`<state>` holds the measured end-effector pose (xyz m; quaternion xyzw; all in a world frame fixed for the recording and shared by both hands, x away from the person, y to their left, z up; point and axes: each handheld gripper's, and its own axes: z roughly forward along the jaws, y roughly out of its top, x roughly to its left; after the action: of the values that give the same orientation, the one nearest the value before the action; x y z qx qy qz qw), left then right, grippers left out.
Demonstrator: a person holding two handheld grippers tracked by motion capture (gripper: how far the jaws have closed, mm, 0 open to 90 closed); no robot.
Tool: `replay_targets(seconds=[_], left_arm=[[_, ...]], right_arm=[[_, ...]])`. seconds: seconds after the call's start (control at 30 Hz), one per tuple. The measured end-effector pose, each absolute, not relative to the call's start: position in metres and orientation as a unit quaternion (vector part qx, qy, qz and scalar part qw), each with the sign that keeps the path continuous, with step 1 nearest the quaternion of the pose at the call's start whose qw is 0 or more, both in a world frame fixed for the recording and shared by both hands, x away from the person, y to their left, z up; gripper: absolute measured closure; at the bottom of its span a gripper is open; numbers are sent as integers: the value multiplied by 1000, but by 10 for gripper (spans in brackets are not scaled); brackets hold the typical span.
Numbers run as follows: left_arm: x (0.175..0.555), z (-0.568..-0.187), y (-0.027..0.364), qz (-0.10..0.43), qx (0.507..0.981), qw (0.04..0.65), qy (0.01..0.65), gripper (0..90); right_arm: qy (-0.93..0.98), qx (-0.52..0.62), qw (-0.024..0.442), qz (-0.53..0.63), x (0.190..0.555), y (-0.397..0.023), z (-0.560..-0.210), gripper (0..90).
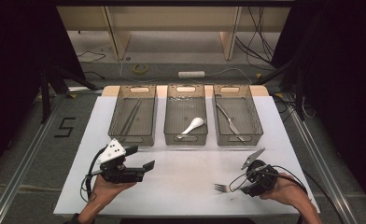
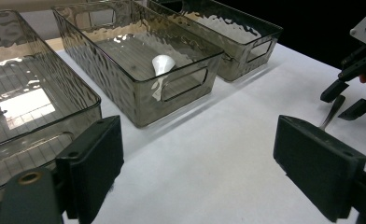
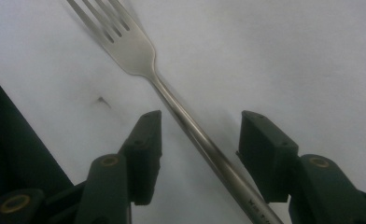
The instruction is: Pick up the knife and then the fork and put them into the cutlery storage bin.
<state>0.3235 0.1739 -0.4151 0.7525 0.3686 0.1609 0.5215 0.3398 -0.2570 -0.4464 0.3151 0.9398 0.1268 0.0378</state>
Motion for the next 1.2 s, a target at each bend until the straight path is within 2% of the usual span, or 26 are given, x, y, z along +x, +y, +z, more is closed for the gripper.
replay_targets(seconds=[0.23, 0.6, 0.77, 0.97, 1.2], left_arm=[[323, -415, 173, 160, 752, 522, 369, 156], [323, -415, 173, 160, 754, 520, 368, 156], [323, -415, 173, 161, 753, 521, 368, 156], [323, -415, 173, 161, 753, 521, 368, 156], [323, -415, 172, 162, 753, 521, 368, 156]], right_arm=[[943, 310, 36, 111, 341, -254, -452, 633], [954, 284, 46, 85, 339, -249, -453, 679], [957, 277, 39, 82, 338, -247, -454, 766], [958, 273, 31, 82, 337, -246, -453, 825], [959, 270, 34, 78, 336, -245, -453, 834]])
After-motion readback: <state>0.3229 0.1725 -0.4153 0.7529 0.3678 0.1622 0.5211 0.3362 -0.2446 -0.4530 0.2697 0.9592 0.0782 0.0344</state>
